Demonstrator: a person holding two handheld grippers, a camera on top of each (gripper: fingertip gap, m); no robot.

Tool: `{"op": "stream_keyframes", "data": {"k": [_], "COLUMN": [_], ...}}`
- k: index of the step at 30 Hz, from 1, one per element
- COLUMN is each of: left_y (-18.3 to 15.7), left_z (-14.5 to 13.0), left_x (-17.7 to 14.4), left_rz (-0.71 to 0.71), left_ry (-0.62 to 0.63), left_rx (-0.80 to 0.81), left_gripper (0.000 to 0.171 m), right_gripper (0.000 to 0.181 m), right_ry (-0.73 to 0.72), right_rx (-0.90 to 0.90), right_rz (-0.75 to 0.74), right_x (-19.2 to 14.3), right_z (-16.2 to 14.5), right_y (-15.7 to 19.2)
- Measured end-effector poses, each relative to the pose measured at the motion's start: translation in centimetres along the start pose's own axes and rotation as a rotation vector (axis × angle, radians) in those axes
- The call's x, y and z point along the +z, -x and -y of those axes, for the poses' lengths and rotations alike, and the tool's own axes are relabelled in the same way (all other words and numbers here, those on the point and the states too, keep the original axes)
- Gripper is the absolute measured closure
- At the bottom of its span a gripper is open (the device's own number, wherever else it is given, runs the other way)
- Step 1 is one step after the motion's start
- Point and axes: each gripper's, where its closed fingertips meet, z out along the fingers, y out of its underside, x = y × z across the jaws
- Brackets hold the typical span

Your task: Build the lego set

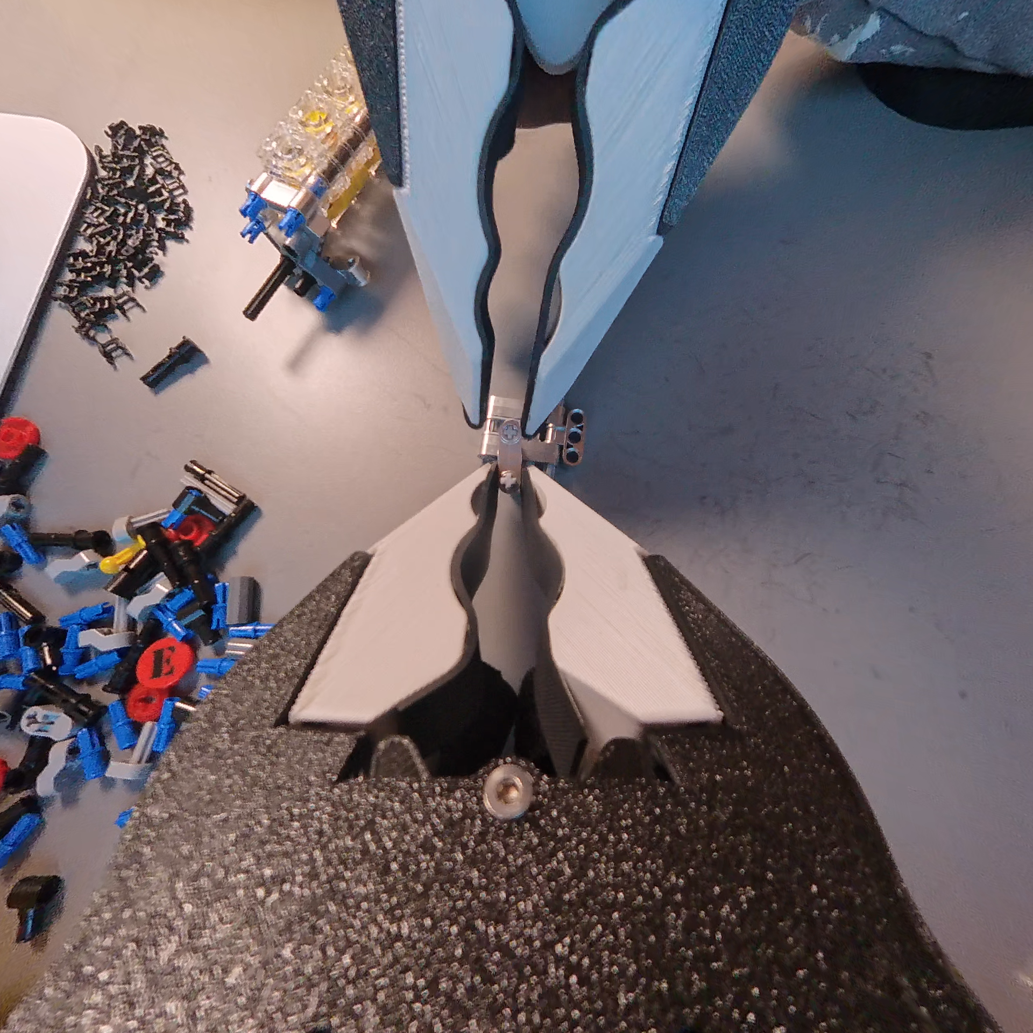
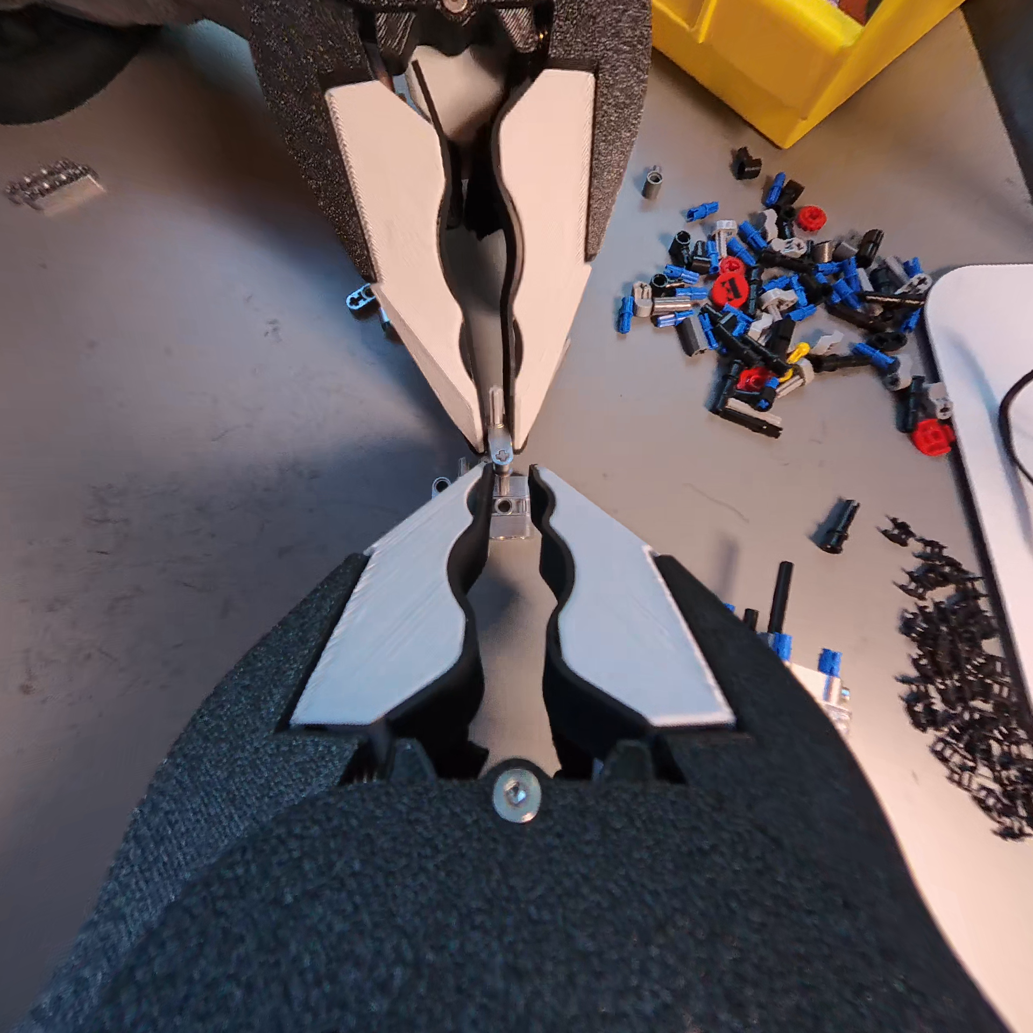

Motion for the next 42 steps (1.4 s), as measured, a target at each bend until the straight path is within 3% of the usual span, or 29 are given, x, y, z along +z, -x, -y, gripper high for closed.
{"op": "stream_keyframes", "data": {"k": [9, 24, 37, 42], "left_y": [0.3, 0.7, -0.1, 0.5], "left_z": [0.2, 0.9, -0.4, 0.5], "left_x": [0.1, -1.2, -0.8, -1.8], "left_rz": [-0.008, -0.031, -0.042, -0.029], "left_ry": [0.066, -0.047, -0.001, -0.108], "left_rx": [0.035, -0.015, -0.004, -0.052], "left_gripper": [0.166, 0.168, 0.168, 0.169], "right_gripper": [0.176, 0.177, 0.181, 0.159], "right_ry": [-0.006, -0.025, 0.006, -0.045], "right_rx": [-0.036, 0.015, 0.007, 0.047], "right_rz": [-0.021, -0.019, -0.004, 0.063], "right_x": [-0.2, -0.2, -0.1, -0.2], "right_z": [0.4, 0.5, 0.3, 0.3], "right_y": [-0.1, -0.2, 0.1, 0.8]}}
